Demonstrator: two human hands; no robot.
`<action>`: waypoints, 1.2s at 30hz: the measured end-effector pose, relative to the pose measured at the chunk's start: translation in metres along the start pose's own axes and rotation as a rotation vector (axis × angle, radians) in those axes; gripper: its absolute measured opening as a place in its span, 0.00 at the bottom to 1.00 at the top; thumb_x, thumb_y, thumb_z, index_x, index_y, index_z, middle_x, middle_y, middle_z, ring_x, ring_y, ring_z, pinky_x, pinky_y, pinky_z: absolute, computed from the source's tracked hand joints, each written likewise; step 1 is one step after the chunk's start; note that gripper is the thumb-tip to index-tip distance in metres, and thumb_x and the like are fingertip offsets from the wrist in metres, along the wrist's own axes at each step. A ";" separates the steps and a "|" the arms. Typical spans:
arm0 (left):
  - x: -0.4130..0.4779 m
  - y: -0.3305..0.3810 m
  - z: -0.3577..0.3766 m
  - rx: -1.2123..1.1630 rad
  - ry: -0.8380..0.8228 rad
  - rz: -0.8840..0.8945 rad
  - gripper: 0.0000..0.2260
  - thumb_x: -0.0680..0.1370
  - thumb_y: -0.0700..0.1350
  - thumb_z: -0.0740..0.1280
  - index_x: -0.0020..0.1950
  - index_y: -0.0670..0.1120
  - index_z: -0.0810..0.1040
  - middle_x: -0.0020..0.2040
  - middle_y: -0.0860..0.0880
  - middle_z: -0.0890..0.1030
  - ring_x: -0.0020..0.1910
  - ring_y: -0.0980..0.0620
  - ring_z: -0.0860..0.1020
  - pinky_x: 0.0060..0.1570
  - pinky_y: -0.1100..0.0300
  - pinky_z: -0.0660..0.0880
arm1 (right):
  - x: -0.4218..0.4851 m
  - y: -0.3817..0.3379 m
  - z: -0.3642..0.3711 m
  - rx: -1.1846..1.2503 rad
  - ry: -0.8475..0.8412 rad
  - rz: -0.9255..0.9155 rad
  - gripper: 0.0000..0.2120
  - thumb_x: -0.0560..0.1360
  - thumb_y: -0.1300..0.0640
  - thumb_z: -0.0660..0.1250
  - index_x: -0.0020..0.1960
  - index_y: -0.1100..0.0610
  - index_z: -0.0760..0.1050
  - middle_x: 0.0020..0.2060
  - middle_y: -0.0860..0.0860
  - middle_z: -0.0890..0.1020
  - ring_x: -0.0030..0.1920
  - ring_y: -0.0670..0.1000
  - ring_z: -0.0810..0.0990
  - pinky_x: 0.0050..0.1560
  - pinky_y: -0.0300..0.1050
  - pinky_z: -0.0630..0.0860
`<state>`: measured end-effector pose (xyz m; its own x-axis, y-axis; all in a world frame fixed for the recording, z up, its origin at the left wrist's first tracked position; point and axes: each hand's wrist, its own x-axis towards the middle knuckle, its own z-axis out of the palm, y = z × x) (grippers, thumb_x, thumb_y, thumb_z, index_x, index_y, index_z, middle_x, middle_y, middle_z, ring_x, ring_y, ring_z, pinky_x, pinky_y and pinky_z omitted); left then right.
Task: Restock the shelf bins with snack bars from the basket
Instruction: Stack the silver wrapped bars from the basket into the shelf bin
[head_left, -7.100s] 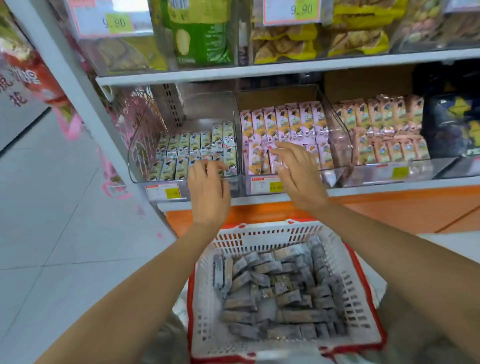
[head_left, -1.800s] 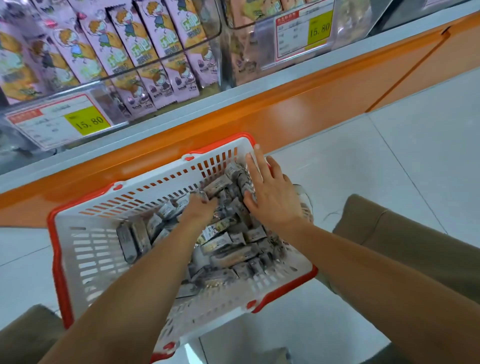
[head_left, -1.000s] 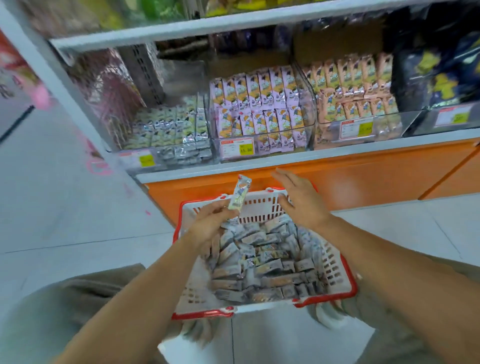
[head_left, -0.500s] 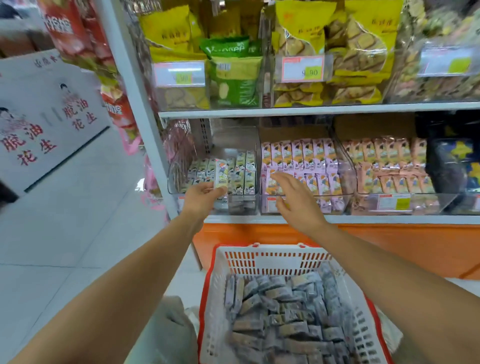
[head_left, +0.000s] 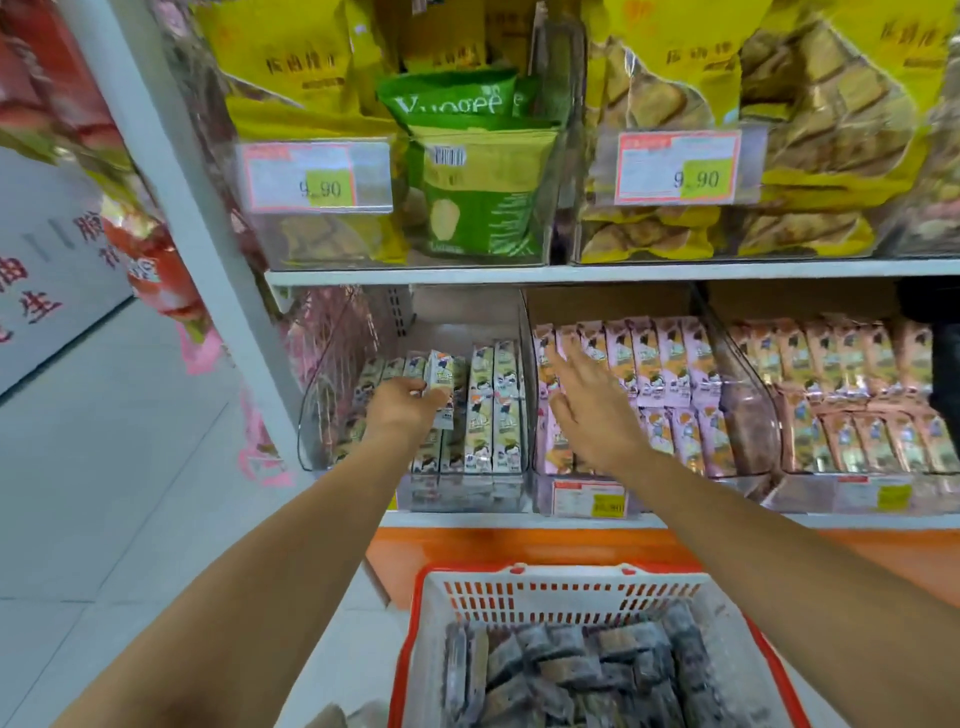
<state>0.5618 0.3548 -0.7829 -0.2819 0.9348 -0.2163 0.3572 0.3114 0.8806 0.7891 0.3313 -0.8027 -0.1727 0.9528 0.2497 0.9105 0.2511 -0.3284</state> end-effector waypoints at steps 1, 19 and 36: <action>0.007 -0.001 0.004 0.006 0.009 -0.004 0.19 0.76 0.49 0.72 0.62 0.41 0.76 0.65 0.42 0.76 0.63 0.40 0.74 0.58 0.51 0.71 | 0.002 0.001 0.005 -0.004 0.004 -0.008 0.25 0.84 0.53 0.51 0.79 0.53 0.52 0.79 0.50 0.49 0.78 0.52 0.51 0.77 0.50 0.48; 0.033 0.000 0.034 0.269 0.002 0.198 0.15 0.82 0.42 0.62 0.68 0.41 0.74 0.66 0.43 0.77 0.64 0.43 0.75 0.65 0.54 0.70 | 0.001 0.004 0.015 -0.024 0.004 -0.043 0.23 0.85 0.49 0.46 0.79 0.50 0.51 0.79 0.48 0.47 0.78 0.49 0.40 0.72 0.43 0.32; -0.113 -0.024 0.023 0.262 0.192 0.814 0.07 0.79 0.41 0.61 0.56 0.46 0.76 0.47 0.51 0.72 0.45 0.52 0.70 0.42 0.56 0.67 | -0.088 0.005 -0.043 0.186 0.296 -0.232 0.16 0.79 0.60 0.54 0.57 0.60 0.78 0.50 0.54 0.81 0.53 0.52 0.76 0.53 0.47 0.70</action>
<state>0.6060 0.2458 -0.7892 0.0130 0.8462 0.5327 0.6989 -0.3887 0.6004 0.8252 0.2411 -0.7874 -0.2254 0.7840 0.5784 0.7721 0.5058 -0.3846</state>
